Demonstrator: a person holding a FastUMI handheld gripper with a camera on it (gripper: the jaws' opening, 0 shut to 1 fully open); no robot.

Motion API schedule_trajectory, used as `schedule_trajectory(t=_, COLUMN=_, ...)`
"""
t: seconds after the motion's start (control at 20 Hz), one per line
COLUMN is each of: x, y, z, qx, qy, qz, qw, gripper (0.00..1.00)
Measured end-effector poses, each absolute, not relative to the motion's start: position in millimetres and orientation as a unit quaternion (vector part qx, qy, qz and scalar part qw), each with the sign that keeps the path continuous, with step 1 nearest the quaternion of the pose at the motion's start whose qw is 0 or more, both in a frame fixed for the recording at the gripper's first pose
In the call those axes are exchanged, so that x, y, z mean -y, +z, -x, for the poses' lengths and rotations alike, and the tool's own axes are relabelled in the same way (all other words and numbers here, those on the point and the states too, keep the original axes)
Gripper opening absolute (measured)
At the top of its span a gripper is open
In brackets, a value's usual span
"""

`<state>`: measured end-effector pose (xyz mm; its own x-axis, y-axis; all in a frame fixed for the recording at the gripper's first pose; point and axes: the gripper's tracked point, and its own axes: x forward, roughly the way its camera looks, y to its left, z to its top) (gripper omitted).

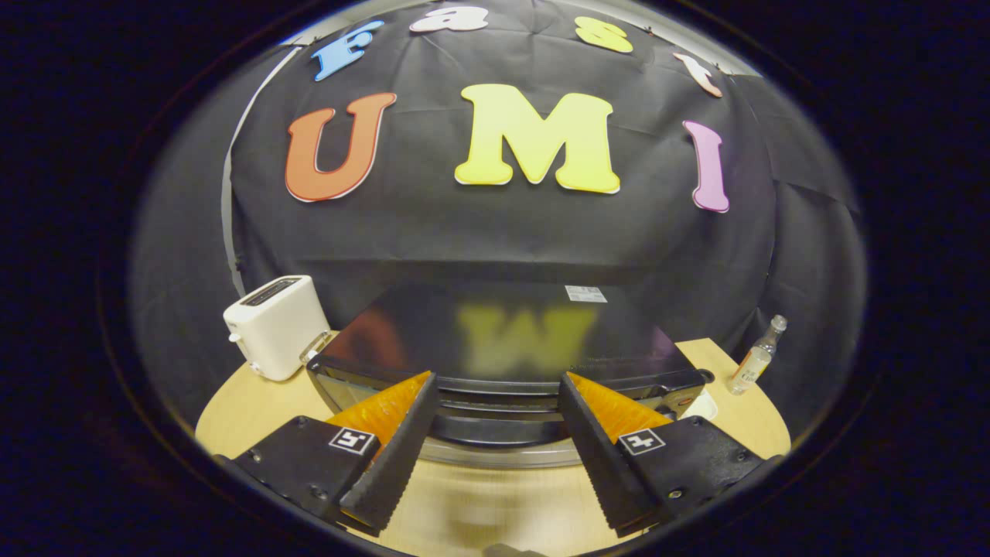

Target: Open the toaster oven, put the food inside, and close the toaster oven door.

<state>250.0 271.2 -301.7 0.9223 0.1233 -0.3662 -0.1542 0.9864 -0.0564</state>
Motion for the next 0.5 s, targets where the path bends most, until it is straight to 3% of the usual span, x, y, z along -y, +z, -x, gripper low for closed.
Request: schedule_trajectory(t=0.5, x=-264, y=-318, z=-200, qx=-0.205, qy=0.089, qz=0.029, qw=0.974, gripper=0.99)
